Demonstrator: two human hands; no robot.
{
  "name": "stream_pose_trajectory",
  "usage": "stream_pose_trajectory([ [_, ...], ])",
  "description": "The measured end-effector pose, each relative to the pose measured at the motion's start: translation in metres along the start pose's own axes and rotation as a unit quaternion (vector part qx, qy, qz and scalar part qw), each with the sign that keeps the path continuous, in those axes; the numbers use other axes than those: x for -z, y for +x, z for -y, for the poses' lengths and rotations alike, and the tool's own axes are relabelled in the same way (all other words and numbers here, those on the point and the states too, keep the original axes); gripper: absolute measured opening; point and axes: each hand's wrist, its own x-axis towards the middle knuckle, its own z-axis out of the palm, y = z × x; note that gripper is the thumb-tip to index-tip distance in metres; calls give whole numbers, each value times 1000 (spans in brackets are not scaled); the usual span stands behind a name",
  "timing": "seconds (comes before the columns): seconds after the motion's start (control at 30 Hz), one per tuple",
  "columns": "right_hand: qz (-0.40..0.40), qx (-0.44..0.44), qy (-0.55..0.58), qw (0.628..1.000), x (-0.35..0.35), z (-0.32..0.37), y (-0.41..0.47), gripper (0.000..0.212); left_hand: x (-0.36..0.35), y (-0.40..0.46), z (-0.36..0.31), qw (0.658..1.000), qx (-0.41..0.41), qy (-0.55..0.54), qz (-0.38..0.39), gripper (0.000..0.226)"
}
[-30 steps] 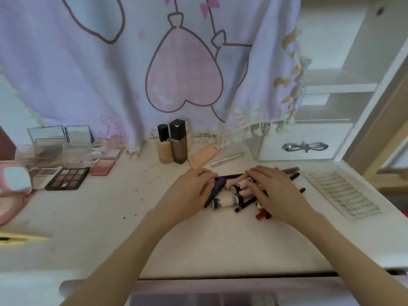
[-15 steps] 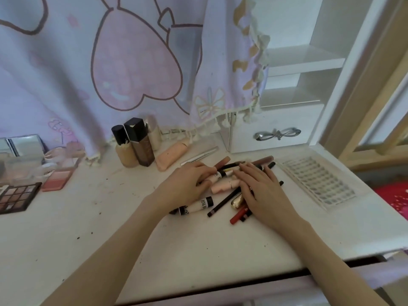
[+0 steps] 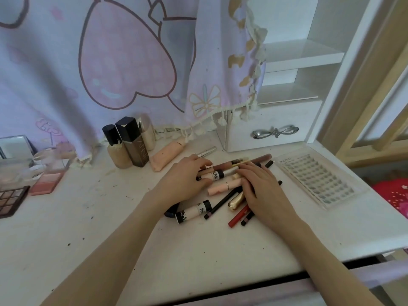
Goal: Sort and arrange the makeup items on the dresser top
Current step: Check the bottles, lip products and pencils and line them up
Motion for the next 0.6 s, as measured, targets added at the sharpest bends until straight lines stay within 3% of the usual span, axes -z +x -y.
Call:
stream_pose_trajectory([
  [0.1,4,-6,-3,1000,-1,-1,0,40,0,5,-4,1000,-6,2,6,38],
  [0.23,10,-15,-16,1000,-3,1,1,58,0,12,-8,1000,-15,10,-1,24],
  [0.33,33,-1,-48,998,-3,2,0,74,2,20,-11,999,-18,45,4,30],
  [0.6,30,-5,-43,999,-1,3,-1,70,4,33,-19,994,-8,108,-20,19],
])
